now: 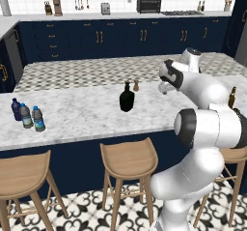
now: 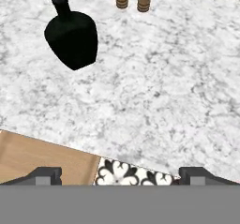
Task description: Move the plastic bottles in the middle to the plastics group, and the glass bottles in the middle to the glass group.
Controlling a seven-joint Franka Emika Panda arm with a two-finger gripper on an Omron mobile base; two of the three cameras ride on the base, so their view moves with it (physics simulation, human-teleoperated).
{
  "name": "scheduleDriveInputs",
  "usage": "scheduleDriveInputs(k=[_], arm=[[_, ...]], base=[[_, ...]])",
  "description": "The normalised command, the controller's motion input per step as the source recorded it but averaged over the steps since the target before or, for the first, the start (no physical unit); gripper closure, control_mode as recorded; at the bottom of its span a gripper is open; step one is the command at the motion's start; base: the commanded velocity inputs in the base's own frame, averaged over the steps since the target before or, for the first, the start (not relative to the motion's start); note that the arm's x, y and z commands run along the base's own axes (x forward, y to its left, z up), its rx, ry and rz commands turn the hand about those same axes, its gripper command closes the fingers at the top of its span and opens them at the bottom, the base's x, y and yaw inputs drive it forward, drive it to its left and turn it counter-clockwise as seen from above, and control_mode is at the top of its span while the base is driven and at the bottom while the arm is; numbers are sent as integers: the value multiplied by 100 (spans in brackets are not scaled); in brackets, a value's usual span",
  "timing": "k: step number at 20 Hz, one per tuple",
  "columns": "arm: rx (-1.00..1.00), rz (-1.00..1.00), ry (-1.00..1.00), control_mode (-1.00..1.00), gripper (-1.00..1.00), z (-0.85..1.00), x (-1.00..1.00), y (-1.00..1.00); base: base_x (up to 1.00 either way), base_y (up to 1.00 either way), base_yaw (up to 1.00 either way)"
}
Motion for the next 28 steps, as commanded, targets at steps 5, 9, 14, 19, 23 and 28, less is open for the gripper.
scheduleDriveInputs(k=[5,9,14,19,23,28], arm=[[0,11,0,-100,-100,0,14,79],[-1,-5,0,-100,-100,1,61,96],[-1,-22,0,-100,-100,5,74,75],[0,-30,2,-100,-100,0,36,52],[0,-24,0,-100,-100,-2,11,22],[0,-6,-1,-100,-100,-12,33,10]], base=[[0,0,0],[0,0,0],[0,0,0],[0,0,0],[0,0,0],[0,0,0]])
